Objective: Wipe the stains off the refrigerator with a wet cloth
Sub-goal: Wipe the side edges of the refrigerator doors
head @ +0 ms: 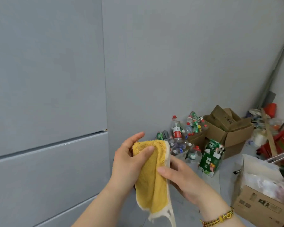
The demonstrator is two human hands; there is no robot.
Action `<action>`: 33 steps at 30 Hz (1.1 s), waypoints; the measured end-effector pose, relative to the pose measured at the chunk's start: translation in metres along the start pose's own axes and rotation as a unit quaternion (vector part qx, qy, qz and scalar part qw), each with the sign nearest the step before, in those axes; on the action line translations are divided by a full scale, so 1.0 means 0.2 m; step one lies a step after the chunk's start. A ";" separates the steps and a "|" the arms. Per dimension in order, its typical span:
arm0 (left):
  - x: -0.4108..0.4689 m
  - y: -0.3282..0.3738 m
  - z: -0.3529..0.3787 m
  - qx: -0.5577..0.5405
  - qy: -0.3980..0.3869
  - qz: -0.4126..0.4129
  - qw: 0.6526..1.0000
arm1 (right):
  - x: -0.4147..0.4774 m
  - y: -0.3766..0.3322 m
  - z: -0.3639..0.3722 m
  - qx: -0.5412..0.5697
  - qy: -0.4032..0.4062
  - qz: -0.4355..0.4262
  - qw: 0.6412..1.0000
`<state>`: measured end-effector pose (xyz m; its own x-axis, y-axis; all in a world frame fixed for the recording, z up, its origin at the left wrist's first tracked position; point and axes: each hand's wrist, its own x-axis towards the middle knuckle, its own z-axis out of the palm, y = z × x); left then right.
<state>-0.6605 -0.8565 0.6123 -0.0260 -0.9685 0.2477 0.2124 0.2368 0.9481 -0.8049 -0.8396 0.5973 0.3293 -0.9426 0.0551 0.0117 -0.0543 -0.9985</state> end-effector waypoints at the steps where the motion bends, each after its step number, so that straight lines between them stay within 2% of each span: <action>1: 0.06 0.01 0.01 0.011 0.026 0.028 0.999 | 0.06 -0.01 -0.03 -0.011 -0.012 -0.005 1.000; 3: 0.14 0.03 0.03 0.037 0.051 0.084 0.994 | 0.15 -0.05 -0.07 -0.013 0.001 -0.034 0.999; 8: 0.30 0.03 -0.01 0.169 0.090 0.188 0.963 | 0.35 -0.12 -0.05 0.116 0.045 -0.099 0.987; 10: 0.39 0.04 -0.05 0.245 0.141 0.249 0.926 | 0.46 -0.13 -0.05 0.158 0.061 -0.106 0.980; 13: 0.48 0.07 -0.12 0.337 0.211 0.317 0.861 | 0.64 -0.10 -0.06 0.176 0.129 -0.110 0.970; 15: 0.56 0.11 -0.15 0.370 0.267 0.358 0.815 | 0.77 -0.10 -0.08 0.152 0.171 -0.117 0.966; 17: 0.61 0.18 -0.17 0.369 0.310 0.378 0.791 | 0.88 -0.15 -0.09 0.143 0.194 -0.140 0.960; 20: 0.67 0.26 -0.17 0.405 0.376 0.380 0.742 | 1.04 -0.30 -0.15 0.143 0.175 -0.201 0.953; 24: 0.73 0.30 -0.16 0.498 0.409 0.329 0.690 | 1.27 -0.45 -0.08 0.062 0.128 -0.327 0.934; 27: 0.74 0.33 -0.16 0.568 0.436 0.292 0.634 | 1.36 -0.46 0.08 0.047 0.036 -0.350 0.935; 30: 0.72 0.43 -0.18 0.587 0.447 0.231 0.634 | 1.34 -0.36 0.21 0.046 -0.036 -0.374 0.926; 33: 0.73 0.53 -0.22 0.618 0.430 0.184 0.632 | 1.35 -0.25 0.24 0.034 -0.052 -0.470 0.880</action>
<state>-0.5979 -0.9754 0.7394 0.4572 -0.3887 0.7999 -0.8891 -0.1770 0.4222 -0.6713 -1.0759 0.6611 0.2292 -0.4559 0.8600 0.3804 -0.7713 -0.5103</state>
